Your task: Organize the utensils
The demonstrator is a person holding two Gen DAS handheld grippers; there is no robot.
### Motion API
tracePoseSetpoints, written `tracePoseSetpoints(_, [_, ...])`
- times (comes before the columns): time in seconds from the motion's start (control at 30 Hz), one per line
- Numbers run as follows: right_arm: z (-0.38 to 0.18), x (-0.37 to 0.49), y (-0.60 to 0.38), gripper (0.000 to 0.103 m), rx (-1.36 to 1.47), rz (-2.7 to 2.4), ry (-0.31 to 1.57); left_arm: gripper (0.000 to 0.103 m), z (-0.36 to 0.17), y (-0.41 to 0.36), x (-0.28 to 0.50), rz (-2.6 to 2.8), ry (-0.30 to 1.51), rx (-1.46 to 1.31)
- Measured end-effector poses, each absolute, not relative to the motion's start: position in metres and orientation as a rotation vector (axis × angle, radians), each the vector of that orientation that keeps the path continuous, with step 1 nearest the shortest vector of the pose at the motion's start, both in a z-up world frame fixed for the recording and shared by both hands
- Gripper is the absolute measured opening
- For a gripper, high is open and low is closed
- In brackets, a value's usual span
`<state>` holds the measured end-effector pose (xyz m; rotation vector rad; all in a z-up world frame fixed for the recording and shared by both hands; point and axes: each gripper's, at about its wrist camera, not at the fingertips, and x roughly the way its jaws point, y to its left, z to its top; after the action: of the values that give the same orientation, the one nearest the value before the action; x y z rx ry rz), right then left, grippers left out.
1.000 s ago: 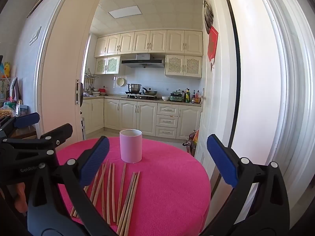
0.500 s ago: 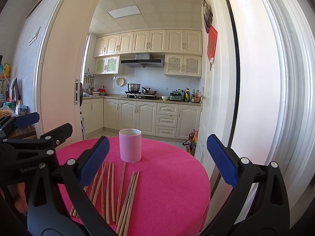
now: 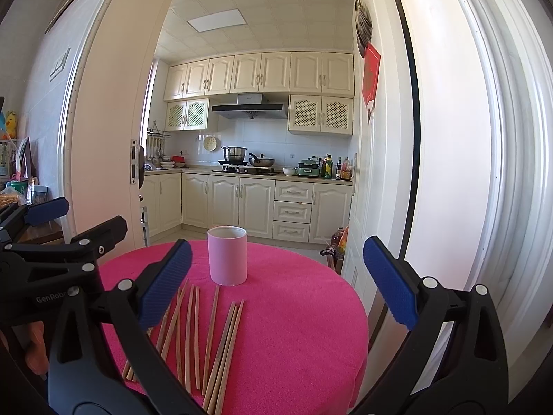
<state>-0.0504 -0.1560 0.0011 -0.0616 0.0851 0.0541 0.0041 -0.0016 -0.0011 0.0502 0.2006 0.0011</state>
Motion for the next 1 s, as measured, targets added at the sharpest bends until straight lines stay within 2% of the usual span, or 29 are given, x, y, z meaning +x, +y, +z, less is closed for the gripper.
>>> tracePoseSetpoints(1.0, [0.015, 0.014, -0.201, 0.097, -0.077, 0.191, 0.099, 0.093, 0.008, -0.042, 0.042, 0.114, 0.202, 0.065])
